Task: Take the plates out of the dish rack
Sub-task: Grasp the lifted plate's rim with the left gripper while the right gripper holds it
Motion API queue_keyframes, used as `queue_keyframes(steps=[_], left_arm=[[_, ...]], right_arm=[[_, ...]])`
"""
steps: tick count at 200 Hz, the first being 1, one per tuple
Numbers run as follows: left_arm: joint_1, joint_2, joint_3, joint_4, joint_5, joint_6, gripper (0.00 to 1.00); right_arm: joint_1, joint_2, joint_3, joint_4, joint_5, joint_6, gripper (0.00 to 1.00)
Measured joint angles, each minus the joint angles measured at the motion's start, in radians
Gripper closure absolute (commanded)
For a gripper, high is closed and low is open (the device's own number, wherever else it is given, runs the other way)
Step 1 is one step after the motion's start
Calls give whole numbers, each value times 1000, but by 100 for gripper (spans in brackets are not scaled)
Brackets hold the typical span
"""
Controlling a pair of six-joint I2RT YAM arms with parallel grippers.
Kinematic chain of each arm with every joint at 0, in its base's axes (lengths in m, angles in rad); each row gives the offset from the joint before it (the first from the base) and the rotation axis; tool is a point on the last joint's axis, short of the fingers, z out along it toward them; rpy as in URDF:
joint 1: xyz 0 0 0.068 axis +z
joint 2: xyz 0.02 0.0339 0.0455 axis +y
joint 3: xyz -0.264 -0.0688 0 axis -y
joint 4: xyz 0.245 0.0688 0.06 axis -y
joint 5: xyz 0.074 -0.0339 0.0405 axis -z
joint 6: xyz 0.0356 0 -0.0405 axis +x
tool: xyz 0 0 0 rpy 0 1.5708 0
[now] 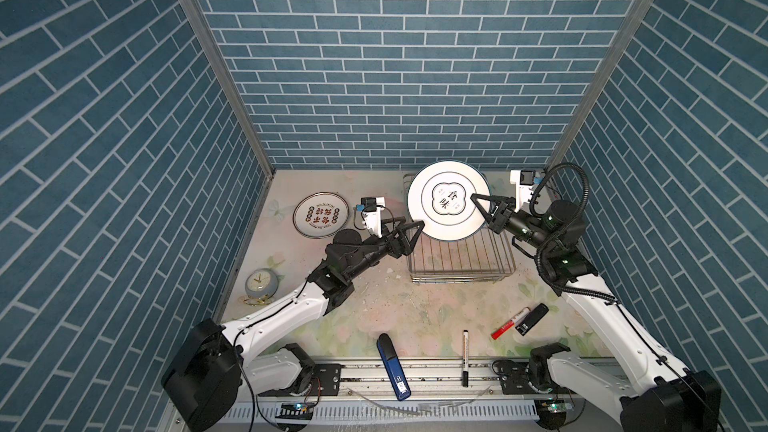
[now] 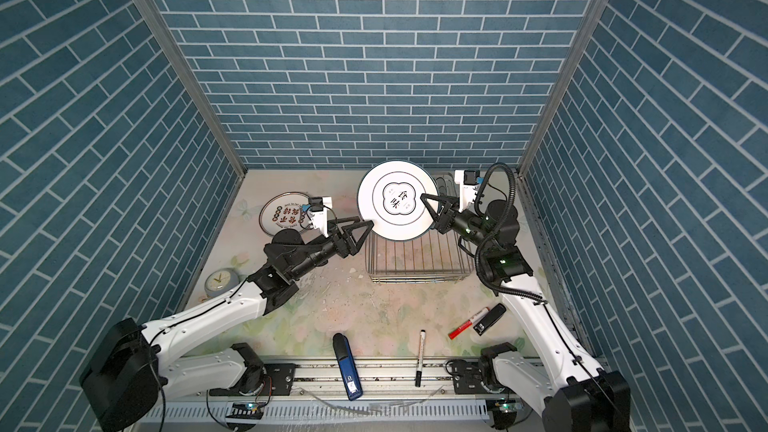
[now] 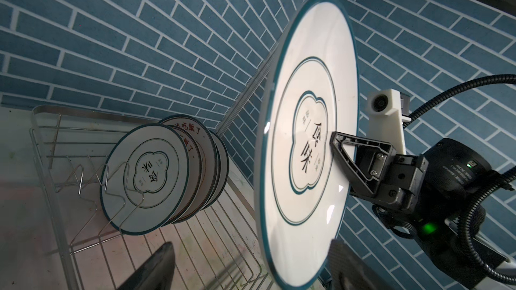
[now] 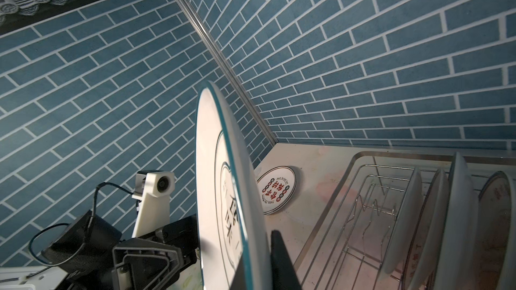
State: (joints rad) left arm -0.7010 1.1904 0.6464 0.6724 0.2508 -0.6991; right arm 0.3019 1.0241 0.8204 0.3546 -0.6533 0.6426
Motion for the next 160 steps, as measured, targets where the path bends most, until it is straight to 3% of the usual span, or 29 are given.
queue_keyframes(steps=[27, 46, 63, 85, 99, 160], left_arm=[[0, 16, 2, 7, -10, -20, 51], [-3, 18, 12, 6, -15, -31, 54], [-3, 24, 22, 8, -18, -39, 69], [-3, 37, 25, 12, -18, -47, 71], [-3, 47, 27, 11, -18, -51, 79], [-3, 85, 60, 18, -9, -60, 81]], right_arm=[[0, 7, 0, 22, -21, 6, 100], [-2, 25, 0, 27, -27, 11, 100], [-2, 40, -1, 28, -29, 13, 100], [-2, 52, -1, 28, -30, 13, 100], [-2, 56, -1, 28, -31, 11, 100], [-2, 57, -3, 16, -16, 6, 100]])
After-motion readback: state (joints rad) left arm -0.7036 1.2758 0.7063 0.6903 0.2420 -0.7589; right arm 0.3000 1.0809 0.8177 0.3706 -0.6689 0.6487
